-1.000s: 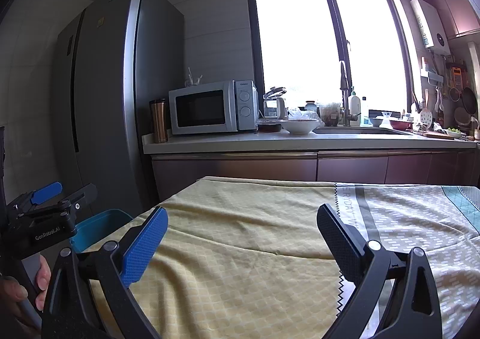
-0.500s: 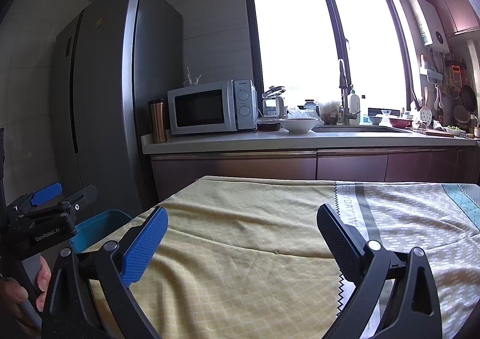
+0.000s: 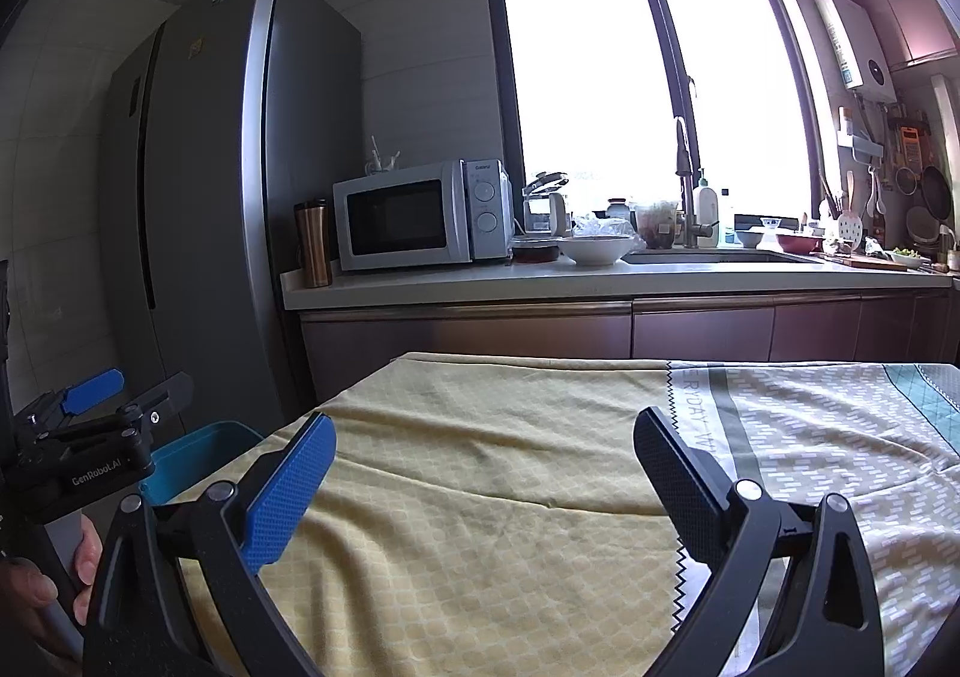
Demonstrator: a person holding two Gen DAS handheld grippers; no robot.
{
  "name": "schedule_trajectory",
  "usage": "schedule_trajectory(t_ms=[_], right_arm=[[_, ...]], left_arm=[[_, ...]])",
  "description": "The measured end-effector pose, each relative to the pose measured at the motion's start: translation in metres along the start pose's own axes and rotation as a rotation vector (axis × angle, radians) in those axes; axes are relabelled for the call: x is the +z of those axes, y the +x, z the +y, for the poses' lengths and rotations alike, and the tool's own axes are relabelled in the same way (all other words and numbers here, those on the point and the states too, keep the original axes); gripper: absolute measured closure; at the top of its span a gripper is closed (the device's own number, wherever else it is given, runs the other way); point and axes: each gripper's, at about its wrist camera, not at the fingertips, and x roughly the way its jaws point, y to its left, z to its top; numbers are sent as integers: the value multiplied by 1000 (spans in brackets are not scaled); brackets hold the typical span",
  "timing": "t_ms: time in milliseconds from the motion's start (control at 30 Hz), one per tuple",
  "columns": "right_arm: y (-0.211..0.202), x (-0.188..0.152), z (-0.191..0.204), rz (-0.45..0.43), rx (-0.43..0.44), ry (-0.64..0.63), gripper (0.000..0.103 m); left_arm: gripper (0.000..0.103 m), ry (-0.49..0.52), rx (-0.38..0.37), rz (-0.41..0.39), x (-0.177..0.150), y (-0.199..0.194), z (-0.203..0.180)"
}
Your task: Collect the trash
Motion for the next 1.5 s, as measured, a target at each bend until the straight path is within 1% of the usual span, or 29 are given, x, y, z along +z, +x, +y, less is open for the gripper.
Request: schedule_trajectory(t_ms=[1067,1500], right_arm=[[1,-5,-2,4,-7,14,7],[3,-5,-8,12,-6,23,7]], left_arm=[[6,8,-2,11,-2,5,-6],[6,19,-22,25,-4,11,-10]])
